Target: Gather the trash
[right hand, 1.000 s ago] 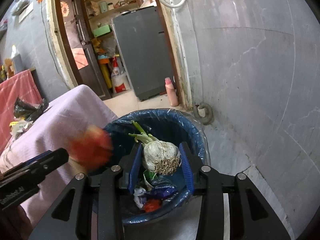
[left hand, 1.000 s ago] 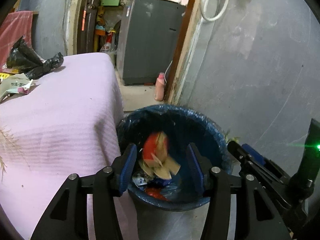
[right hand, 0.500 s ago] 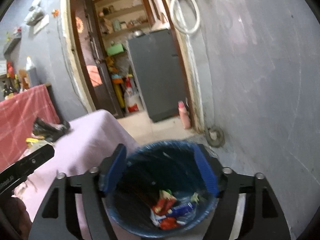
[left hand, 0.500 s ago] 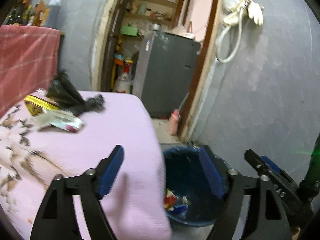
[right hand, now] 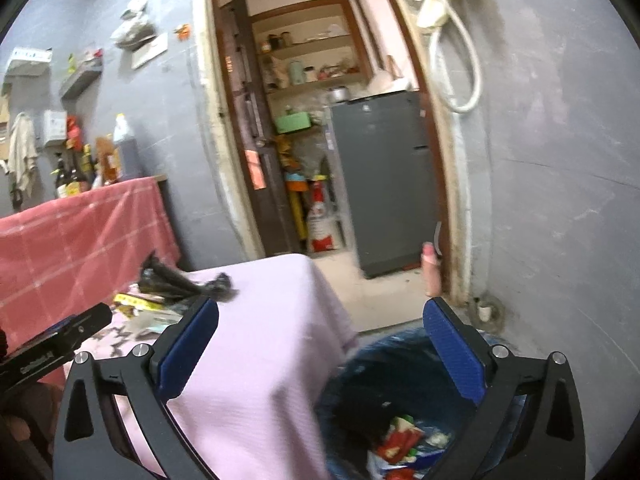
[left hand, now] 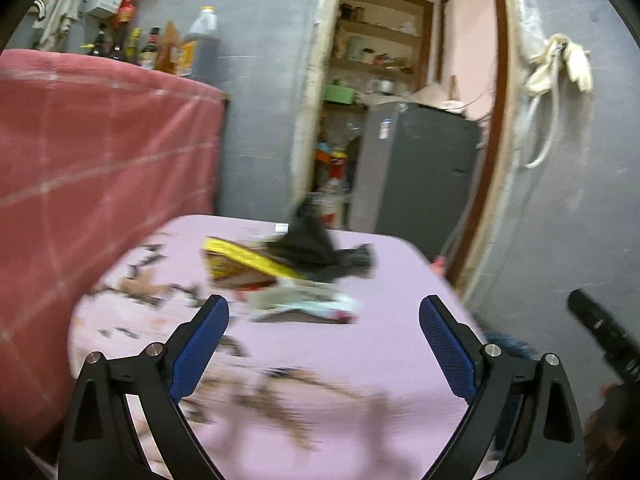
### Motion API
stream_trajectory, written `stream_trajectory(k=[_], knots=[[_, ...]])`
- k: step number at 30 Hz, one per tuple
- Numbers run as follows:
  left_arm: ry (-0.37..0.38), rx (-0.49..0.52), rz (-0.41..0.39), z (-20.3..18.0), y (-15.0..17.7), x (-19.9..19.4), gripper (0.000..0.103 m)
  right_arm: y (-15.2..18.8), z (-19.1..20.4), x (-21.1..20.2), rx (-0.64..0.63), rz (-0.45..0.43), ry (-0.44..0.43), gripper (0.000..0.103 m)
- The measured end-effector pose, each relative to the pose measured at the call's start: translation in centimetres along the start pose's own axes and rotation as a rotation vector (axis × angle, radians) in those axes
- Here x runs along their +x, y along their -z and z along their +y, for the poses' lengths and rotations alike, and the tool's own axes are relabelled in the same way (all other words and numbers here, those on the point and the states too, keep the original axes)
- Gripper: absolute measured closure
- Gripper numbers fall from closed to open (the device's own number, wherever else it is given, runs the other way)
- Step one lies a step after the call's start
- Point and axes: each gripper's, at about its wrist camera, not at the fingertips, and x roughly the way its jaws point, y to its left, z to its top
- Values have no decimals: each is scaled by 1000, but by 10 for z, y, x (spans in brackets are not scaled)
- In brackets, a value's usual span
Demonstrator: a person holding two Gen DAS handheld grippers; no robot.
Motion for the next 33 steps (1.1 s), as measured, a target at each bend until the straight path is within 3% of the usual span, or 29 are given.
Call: stream_trajectory(k=[9,12,15,19,21,23,26,33], knots=[[-120,-34,37,80,-3,8,10,0,56,48,-18,71,-88,0],[-114,-21,50,98,-5,13,10,2,69,59,-21,94,-127,0],[-48,-27,120,116,-7,31,10,3,86,74,-78,131,-149,0],[-18,-41,155,130,-9,47,10,10,101,94,-133,198,-154,0],[1,-54,158,136,-11,52,10,14,104,104,-120,240,-183,7],[12,-65,156,140,-11,57,15,18,106,114,-107,282,-195,23],[33,-81,166,145,-15,63,24,22,111,126,-109,319,-208,28],[68,-65,142,146,-23,67,24,31,121,145,-120,383,-224,36]])
